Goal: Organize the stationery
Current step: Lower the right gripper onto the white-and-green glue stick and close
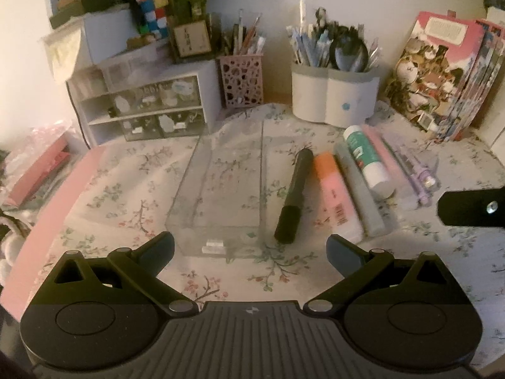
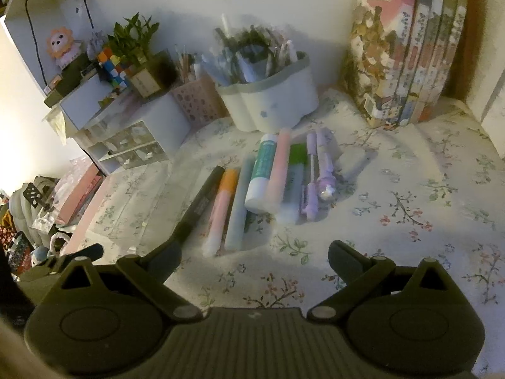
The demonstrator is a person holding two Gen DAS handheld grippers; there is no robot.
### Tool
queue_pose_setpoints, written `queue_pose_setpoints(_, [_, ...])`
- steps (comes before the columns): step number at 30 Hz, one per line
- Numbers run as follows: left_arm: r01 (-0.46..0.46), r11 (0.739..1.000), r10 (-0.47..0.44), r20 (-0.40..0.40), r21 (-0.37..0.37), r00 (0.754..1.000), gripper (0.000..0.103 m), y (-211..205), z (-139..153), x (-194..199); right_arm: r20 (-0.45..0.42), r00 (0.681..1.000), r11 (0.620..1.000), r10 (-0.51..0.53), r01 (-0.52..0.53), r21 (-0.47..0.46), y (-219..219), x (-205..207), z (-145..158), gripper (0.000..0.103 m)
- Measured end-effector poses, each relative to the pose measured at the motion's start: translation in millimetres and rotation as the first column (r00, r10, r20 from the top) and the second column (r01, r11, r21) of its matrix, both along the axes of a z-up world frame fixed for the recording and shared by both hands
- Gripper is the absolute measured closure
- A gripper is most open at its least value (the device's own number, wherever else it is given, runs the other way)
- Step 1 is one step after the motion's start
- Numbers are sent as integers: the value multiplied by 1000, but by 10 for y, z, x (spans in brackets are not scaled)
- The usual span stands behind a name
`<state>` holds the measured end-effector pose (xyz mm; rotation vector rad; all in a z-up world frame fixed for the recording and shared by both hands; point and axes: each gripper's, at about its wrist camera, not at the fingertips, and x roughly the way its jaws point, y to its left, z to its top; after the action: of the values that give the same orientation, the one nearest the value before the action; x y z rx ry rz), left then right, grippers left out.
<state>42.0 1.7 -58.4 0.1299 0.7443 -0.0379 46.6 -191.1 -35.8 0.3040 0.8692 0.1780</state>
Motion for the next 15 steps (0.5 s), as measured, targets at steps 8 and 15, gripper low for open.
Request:
queue_pose_setpoints(8, [5, 1000, -6, 30, 7, 1000, 12, 65, -263, 140, 4, 1000, 1000, 24, -24, 8, 44, 173, -65, 40])
queue_pose_setpoints(15, [16, 998, -13, 46, -67, 999, 35, 140, -305, 173, 43, 994, 995, 98, -99, 23, 211, 489, -51, 62])
